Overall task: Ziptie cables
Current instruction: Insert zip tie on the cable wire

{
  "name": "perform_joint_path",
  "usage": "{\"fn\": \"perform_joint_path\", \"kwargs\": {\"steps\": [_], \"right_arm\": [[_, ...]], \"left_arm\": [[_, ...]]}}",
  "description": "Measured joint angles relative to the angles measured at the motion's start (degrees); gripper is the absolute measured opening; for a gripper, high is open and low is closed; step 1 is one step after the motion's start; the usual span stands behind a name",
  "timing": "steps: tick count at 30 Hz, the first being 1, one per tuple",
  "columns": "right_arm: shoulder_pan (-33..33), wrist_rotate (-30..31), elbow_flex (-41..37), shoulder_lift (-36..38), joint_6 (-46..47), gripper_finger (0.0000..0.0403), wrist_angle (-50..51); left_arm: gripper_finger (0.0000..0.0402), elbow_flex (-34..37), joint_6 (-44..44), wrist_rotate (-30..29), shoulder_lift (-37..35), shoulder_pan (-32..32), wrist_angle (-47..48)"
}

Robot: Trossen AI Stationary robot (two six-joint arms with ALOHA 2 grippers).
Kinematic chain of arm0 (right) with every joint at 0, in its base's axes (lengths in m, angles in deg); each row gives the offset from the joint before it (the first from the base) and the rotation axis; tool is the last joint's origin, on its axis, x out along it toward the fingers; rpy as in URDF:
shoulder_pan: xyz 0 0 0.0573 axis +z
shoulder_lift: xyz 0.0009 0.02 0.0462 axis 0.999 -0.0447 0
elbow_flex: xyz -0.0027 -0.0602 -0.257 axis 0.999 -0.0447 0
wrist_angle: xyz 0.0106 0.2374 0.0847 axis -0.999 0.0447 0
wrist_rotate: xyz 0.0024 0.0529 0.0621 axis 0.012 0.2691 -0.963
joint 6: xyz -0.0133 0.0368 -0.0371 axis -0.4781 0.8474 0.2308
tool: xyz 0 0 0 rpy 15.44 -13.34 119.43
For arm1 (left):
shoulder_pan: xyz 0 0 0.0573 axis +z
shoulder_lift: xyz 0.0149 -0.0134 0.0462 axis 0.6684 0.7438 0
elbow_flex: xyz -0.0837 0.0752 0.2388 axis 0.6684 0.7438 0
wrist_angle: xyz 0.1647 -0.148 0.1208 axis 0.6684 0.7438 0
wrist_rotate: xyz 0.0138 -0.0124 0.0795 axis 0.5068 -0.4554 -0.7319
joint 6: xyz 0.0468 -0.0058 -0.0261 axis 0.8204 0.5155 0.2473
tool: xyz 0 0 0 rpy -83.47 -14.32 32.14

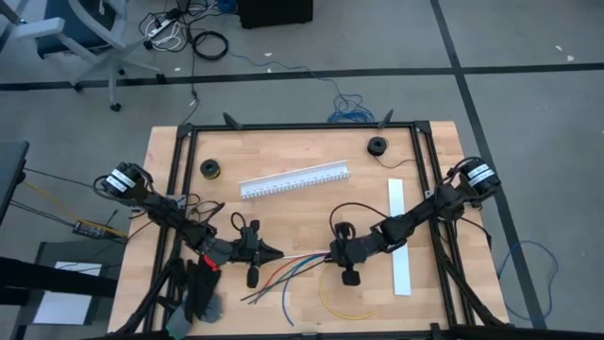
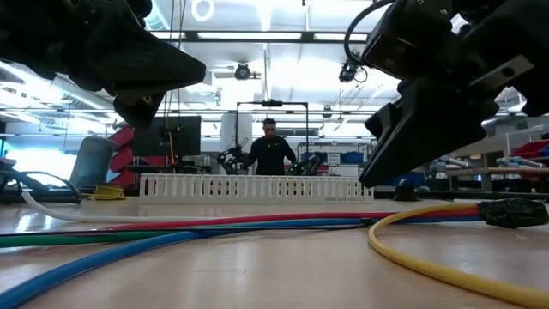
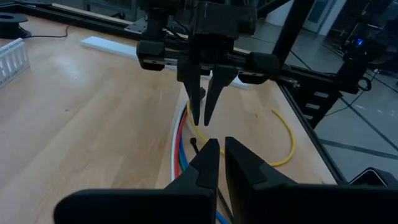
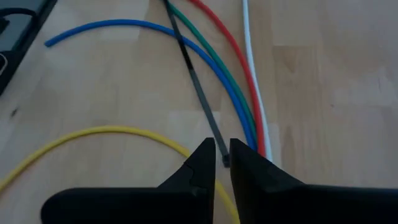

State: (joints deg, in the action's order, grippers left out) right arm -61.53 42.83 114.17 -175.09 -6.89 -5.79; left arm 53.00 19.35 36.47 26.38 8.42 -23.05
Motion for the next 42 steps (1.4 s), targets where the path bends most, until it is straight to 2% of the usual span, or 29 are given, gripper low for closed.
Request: {"fn": "perform_joint_path", "kwargs": {"steps": [17, 31, 38, 42], "right_arm": [[-1.3, -1.1, 0.0, 0.0, -2.0, 0.0036, 1.1], [-1.7, -1.1, 0.0, 0.0, -2.4, 0.0064, 1.1], [-1.3, -2.9, 1.0, -3.9, -2.8, 0.0067, -1.2], [-1.4, -1.9, 3.2, -4.8, -4.3, 0.0063, -0.9]], "left_arm": [[0.0002, 0.0, 0.0, 0.0, 0.0, 0.0, -0.1], [0.0002, 0.0, 0.2, 0.0, 0.0, 0.0, 0.0], [0.0002, 0.1, 0.1, 0.0, 0.0, 0.0, 0.1], [0.0002, 0.0, 0.0, 0.0, 0.0, 0.0, 0.2]]}}
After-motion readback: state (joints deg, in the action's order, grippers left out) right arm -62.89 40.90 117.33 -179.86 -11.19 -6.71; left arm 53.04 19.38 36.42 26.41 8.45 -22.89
